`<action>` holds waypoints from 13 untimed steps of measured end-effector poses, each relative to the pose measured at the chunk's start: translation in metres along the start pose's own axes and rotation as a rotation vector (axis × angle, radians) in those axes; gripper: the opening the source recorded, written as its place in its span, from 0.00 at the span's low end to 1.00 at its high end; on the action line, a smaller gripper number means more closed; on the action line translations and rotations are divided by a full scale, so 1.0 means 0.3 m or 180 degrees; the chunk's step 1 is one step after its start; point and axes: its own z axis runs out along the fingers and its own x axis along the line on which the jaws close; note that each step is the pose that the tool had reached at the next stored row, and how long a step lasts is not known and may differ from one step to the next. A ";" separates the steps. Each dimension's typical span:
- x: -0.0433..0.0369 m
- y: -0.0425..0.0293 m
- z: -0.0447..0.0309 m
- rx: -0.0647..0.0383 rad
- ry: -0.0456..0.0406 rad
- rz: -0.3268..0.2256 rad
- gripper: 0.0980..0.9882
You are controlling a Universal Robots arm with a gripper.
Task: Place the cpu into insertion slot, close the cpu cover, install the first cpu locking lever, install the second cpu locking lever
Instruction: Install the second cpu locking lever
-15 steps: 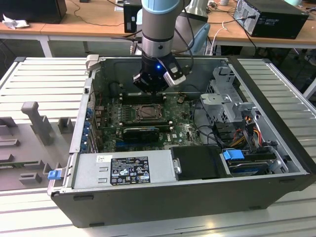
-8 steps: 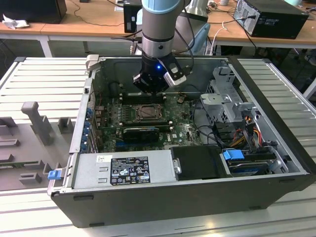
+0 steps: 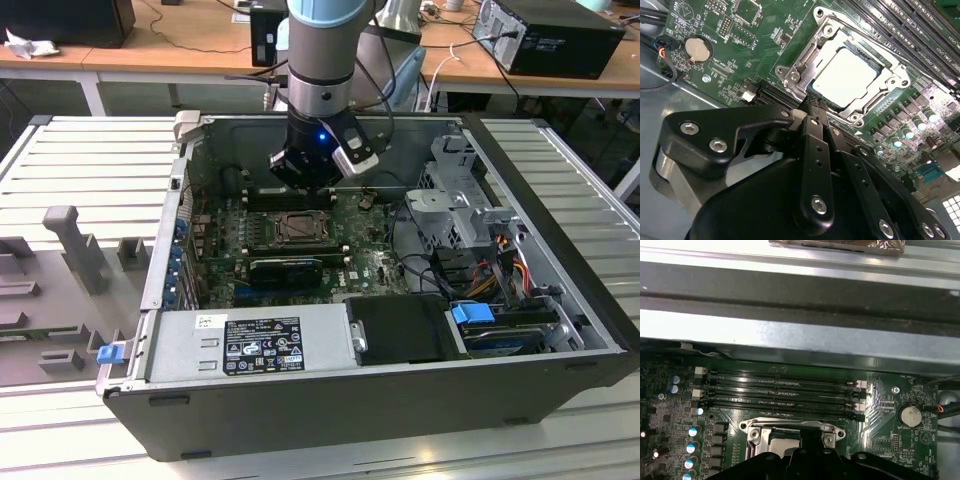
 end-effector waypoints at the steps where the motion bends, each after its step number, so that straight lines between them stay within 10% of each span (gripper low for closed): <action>1: 0.000 0.001 -0.005 0.0000 0.0000 0.0000 0.01; 13: -0.001 0.002 -0.077 0.0000 0.0000 0.0000 0.01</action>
